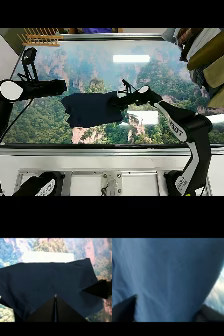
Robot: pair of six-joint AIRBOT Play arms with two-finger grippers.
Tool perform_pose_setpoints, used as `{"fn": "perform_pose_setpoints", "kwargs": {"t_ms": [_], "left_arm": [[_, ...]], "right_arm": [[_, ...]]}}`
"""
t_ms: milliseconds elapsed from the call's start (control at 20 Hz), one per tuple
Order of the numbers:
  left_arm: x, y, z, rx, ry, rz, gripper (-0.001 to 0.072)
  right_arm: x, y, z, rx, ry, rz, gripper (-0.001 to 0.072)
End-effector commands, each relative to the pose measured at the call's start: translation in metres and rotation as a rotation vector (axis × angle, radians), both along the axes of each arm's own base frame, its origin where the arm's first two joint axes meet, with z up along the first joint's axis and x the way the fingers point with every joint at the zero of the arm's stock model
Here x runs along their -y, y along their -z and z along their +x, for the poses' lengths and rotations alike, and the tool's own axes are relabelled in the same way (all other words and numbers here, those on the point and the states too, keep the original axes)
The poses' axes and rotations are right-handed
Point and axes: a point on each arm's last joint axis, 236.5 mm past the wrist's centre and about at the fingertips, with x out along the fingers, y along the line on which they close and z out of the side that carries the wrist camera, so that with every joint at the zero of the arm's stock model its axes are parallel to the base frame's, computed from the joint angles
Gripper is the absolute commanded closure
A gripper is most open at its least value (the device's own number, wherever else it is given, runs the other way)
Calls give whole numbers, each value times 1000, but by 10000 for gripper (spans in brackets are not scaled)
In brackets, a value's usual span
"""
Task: Fold the clothes and pants, and hang the long-sleeved shirts on hangers.
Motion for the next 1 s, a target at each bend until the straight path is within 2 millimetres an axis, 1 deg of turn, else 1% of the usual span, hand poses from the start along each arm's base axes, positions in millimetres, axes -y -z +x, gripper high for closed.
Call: {"fn": "perform_pose_setpoints", "kwargs": {"t_ms": [0, 50, 100, 150, 200, 250, 300, 350, 400, 450, 500, 550, 600, 650, 750, 800, 850, 900, 950], "left_arm": [[2, 3, -5, -28, 0, -9, 696], [2, 4, -6, -34, -1, -11, 696], [2, 5, -7, -40, -7, -16, 696], [2, 5, -7, -42, -10, -18, 696], [2, 5, -7, -42, -10, -19, 696], [2, 5, -7, -42, -10, -19, 696], [2, 5, -7, -43, -10, -19, 696], [2, 5, -7, -44, -9, -19, 696], [2, 5, -7, -46, -9, -18, 696], [3, 6, -8, -48, -8, -18, 696], [3, 6, -8, -49, -8, -18, 696], [3, 6, -8, -49, -8, -18, 696], [3, 6, -8, -49, -8, -18, 696], [3, 6, -8, -49, -8, -18, 696], [3, 6, -8, -51, -15, -24, 696], [2, 6, -8, -53, -20, -28, 696], [3, 6, -8, -54, -21, -29, 696], [3, 6, -8, -54, -21, -29, 696], [3, 6, -8, -55, -21, -29, 696]], "right_arm": [[-29, -14, 13, 91, -5, 63, 529], [-28, -19, 14, 118, -23, 71, 694], [-21, -26, 16, 133, -32, 75, 696], [-9, -35, 21, 151, -30, 69, 696], [13, -47, 31, 179, -14, 42, 696], [42, -59, 44, 203, 23, -4, 696], [84, -72, 58, 215, 88, -74, 696], [129, -84, 68, 228, 153, -159, 696], [184, -96, 74, 245, 226, -273, 696], [237, -106, 75, 251, 312, -378, 696], [296, -118, 70, 246, 418, -480, 696], [350, -127, 60, 231, 524, -559, 696], [396, -134, 45, 210, 620, -615, 696], [439, -138, 25, 179, 720, -651, 696], [502, -137, -18, 96, 908, -659, 696], [524, -132, -40, 48, 989, -653, 696], [539, -124, -61, -2, 1061, -643, 696], [549, -114, -83, -55, 1125, -630, 696], [549, -103, -102, -104, 1163, -619, 696]]}}
